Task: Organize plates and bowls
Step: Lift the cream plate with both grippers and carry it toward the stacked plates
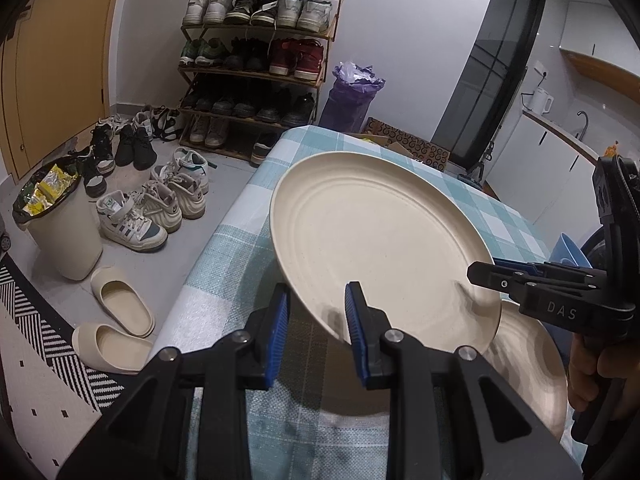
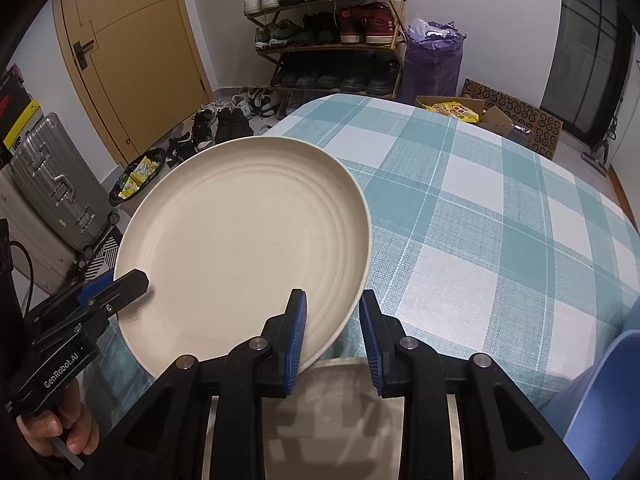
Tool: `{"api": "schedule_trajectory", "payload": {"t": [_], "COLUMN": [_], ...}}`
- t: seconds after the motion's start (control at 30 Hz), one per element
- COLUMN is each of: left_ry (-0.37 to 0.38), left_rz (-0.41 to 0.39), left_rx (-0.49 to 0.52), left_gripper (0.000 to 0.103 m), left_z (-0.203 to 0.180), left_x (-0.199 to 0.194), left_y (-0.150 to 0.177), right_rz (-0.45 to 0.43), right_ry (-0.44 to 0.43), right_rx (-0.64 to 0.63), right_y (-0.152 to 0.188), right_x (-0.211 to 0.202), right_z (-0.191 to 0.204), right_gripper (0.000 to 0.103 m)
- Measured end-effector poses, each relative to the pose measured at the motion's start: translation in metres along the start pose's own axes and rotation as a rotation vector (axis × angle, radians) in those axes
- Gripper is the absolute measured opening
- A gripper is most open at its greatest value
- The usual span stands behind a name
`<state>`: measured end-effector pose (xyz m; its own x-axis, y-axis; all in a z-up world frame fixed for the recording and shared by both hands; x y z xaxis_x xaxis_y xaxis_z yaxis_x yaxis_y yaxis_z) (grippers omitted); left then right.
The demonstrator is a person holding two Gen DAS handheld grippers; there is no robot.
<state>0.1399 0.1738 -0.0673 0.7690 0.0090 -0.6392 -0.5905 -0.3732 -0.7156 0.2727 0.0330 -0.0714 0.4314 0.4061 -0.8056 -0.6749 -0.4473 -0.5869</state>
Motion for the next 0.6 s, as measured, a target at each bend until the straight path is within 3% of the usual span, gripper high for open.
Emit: {"api": "schedule_trajectory", "payload": {"t": [0.6], "left_ry": [0.021], "left_rz": [-0.024], "left_rx": [0.055], "left_gripper": [0.026], "left_z": [-0.026], "left_x": [-0.018], "left_y": [-0.001], "right_rz": [-0.030], "right_ry": [0.030], "right_rx": [0.027], "right_y": [0.014], "right_x": [-0.035], "right_z": [-0.011], "right_gripper": [0.028]}}
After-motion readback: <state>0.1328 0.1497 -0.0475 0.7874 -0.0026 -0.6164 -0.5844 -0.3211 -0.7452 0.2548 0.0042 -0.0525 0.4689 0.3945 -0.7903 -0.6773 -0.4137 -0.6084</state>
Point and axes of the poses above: each gripper's, at about its wrist camera, not at the fingertips, and x roughly the way its jaws point, z to its left, y to its underside, the point moved 3 cm from there along x, roughly the way its jaws point, and after that the axes turned 1 degree about -z, right-handed, at the moved point
